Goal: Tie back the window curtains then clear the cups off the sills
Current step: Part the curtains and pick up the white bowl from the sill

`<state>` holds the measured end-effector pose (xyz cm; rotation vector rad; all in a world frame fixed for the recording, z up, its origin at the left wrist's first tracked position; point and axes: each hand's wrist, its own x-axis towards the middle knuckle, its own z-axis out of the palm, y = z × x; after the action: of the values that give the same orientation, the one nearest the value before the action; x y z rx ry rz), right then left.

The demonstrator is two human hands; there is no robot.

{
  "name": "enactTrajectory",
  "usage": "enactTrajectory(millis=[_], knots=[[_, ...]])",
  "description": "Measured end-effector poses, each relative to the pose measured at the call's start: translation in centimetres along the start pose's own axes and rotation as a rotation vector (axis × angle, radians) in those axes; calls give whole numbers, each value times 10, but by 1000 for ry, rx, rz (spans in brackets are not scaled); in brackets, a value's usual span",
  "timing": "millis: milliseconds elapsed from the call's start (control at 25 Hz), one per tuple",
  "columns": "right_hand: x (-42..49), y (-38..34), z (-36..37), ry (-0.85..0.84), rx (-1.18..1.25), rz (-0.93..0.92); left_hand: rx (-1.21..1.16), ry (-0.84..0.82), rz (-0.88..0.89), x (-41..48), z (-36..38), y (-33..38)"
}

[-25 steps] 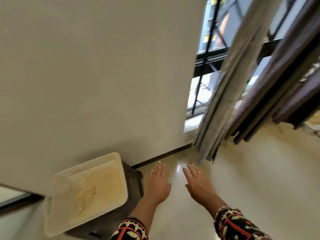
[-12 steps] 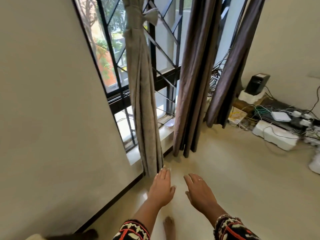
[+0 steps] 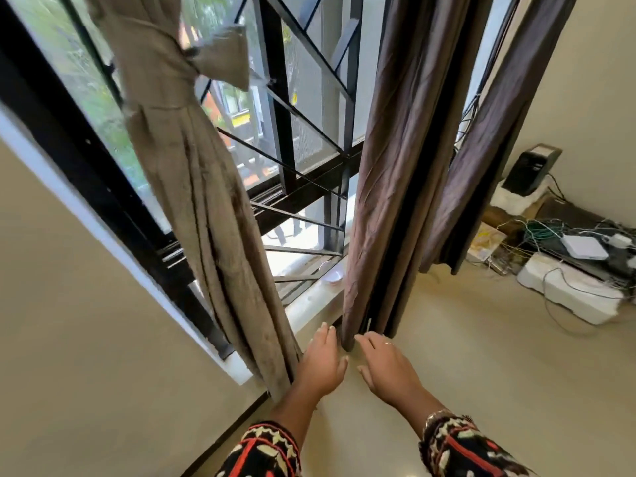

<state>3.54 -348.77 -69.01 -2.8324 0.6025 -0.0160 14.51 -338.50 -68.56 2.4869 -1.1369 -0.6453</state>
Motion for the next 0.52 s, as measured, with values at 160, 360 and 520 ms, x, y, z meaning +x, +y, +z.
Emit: enactTrajectory(millis=[160, 360, 520], knots=[[53, 7, 4, -129, 76, -16, -42, -58, -83, 48, -7, -5], [135, 32, 16, -236, 263, 21, -104, -13, -224, 101, -20, -22], [185, 41, 34, -350, 338, 65, -189, -33, -321, 137, -23, -35]])
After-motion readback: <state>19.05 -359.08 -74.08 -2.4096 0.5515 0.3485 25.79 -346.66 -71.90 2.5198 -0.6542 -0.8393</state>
